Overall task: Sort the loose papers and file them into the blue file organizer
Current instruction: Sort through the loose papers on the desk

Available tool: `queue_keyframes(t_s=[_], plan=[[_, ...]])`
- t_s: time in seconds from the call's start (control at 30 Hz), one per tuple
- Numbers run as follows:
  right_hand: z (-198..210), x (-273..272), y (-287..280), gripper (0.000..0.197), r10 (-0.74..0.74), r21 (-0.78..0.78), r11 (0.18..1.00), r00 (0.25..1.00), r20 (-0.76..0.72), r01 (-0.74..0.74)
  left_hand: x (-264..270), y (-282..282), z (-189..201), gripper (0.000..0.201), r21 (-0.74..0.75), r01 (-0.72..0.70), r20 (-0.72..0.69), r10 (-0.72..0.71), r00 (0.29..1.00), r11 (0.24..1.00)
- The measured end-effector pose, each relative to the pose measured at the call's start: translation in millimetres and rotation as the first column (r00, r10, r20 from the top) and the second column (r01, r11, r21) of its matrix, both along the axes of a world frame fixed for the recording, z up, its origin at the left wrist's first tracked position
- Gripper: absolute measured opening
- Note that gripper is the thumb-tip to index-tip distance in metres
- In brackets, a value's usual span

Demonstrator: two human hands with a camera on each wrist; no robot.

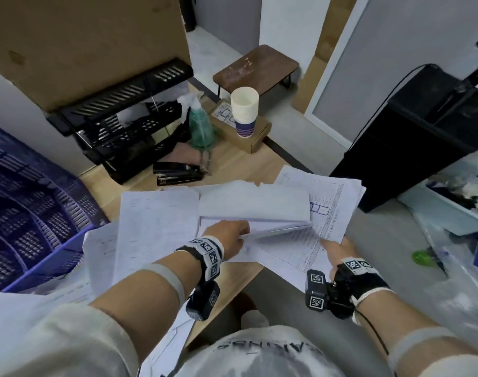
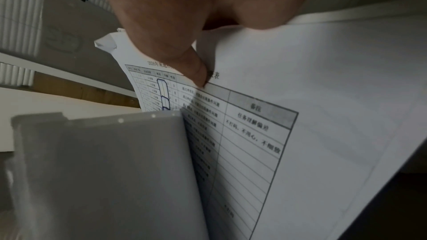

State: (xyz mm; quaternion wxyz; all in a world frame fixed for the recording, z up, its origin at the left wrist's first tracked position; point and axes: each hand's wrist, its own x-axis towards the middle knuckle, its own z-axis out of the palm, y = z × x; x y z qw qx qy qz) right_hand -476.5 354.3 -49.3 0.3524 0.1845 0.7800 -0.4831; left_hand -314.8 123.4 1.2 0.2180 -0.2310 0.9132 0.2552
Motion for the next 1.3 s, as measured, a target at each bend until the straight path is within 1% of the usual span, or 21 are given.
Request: queue_keyframes(t_s=[0.07, 0.17, 0.2, 0.27, 0.33, 0.37, 0.4, 0.47, 0.53, 0.6, 0.67, 0.7, 0.73, 0.8, 0.87, 0.93, 0.97, 1.07, 1.13, 1.2, 1.3], plan=[[-11.3, -2.1, 7.3, 0.036, -0.012, 0.005, 1.000, 1.000, 0.000, 0.012, 0.2, -0.1, -5.3, 0.021, 0.053, -0.025, -0.005, 0.026, 1.000, 0.998], [-4.5, 1.8, 8.9, 0.036, -0.026, 0.031, 0.999, 1.000, -0.012, 0.026, -1.3, 0.6, -3.9, 0.050, 0.179, -0.080, -0.039, 0.089, 0.995, 0.981], [2.1, 3.9, 8.3, 0.035, -0.034, 0.034, 0.999, 0.999, -0.018, 0.035, -3.1, 0.1, -1.8, 0.051, 0.180, -0.112, -0.079, 0.128, 0.989, 0.977], [2.3, 5.0, 9.4, 0.034, -0.051, 0.026, 0.998, 0.998, -0.023, 0.052, -7.4, -2.1, 1.0, 0.045, 0.081, -0.125, -0.228, 0.140, 0.963, 0.989], [-1.4, 4.8, 11.5, 0.034, -0.066, 0.016, 0.998, 0.997, -0.035, 0.066, -13.5, -6.1, 2.0, 0.035, -0.131, -0.103, -0.397, 0.043, 0.917, 0.986], [-3.8, 4.4, 13.3, 0.034, -0.075, 0.013, 0.997, 0.996, -0.038, 0.076, -17.9, -8.8, 1.1, 0.045, -0.239, -0.103, -0.431, -0.010, 0.902, 0.966], [-3.7, 5.6, 14.2, 0.033, -0.078, 0.018, 0.997, 0.996, -0.036, 0.078, -22.6, -11.6, 0.9, 0.065, -0.315, -0.109, -0.437, -0.042, 0.899, 0.943], [-6.8, 4.3, 16.3, 0.033, -0.070, 0.023, 0.997, 0.997, -0.045, 0.071, -31.6, -15.9, 3.4, 0.099, -0.345, -0.070, -0.362, -0.064, 0.930, 0.936], [-7.7, 3.3, 17.4, 0.032, -0.069, 0.021, 0.997, 0.997, -0.047, 0.070, -39.0, -18.5, 3.6, 0.113, -0.277, 0.014, -0.217, -0.077, 0.973, 0.961], [-6.3, 3.2, 17.8, 0.032, -0.064, 0.018, 0.998, 0.997, -0.045, 0.065, -42.8, -19.3, 1.4, 0.106, -0.218, 0.090, -0.075, -0.108, 0.991, 0.972], [-6.4, 3.2, 18.2, 0.033, -0.048, 0.022, 0.999, 0.998, -0.041, 0.049, -41.5, -15.4, -0.2, 0.081, -0.187, 0.183, 0.015, -0.183, 0.983, 0.965], [-6.6, 3.1, 18.3, 0.034, -0.043, 0.025, 0.999, 0.998, -0.036, 0.044, -39.6, -11.4, 0.3, 0.070, -0.137, 0.218, 0.047, -0.214, 0.976, 0.966], [-7.0, 3.4, 18.6, 0.035, -0.043, 0.025, 0.999, 0.999, -0.028, 0.044, -37.7, -6.5, 0.6, 0.067, -0.050, 0.231, 0.090, -0.226, 0.970, 0.972], [-7.4, 3.7, 19.1, 0.033, -0.062, 0.011, 0.998, 0.998, -0.024, 0.062, -35.1, 3.5, 0.0, 0.072, 0.177, 0.157, 0.156, -0.185, 0.970, 0.972], [-5.7, 4.5, 18.9, 0.032, -0.070, -0.002, 0.998, 0.997, -0.027, 0.070, -35.5, 7.0, -4.7, 0.062, 0.247, 0.107, 0.173, -0.153, 0.973, 0.963], [-4.6, 4.5, 18.9, 0.032, -0.059, -0.001, 0.998, 0.998, -0.028, 0.058, -38.7, 2.3, -12.7, 0.039, 0.155, 0.139, 0.097, -0.155, 0.983, 0.978], [-4.5, 4.1, 19.6, 0.032, -0.051, -0.003, 0.999, 0.998, -0.022, 0.051, -40.1, -0.8, -16.5, 0.037, 0.109, 0.127, 0.062, -0.134, 0.989, 0.986], [-3.3, 5.0, 22.5, 0.031, -0.046, -0.010, 0.999, 0.999, -0.004, 0.046, -48.1, -11.5, -24.9, 0.071, 0.005, -0.007, -0.011, 0.007, 1.000, 1.000], [-5.1, 5.6, 24.9, 0.029, -0.035, -0.011, 0.999, 0.999, 0.003, 0.035, -57.0, -19.0, -28.3, 0.084, -0.031, -0.057, -0.004, 0.056, 0.998, 0.998], [-6.2, 6.5, 26.9, 0.026, -0.022, -0.017, 1.000, 1.000, 0.007, 0.022, -66.6, -23.7, -30.7, 0.090, -0.058, -0.053, 0.037, 0.055, 0.998, 0.997], [-7.3, 7.8, 29.0, 0.023, 0.012, -0.019, 1.000, 1.000, 0.010, -0.012, -74.0, -21.4, -32.4, 0.086, -0.180, 0.021, 0.100, -0.003, 0.995, 0.983]])
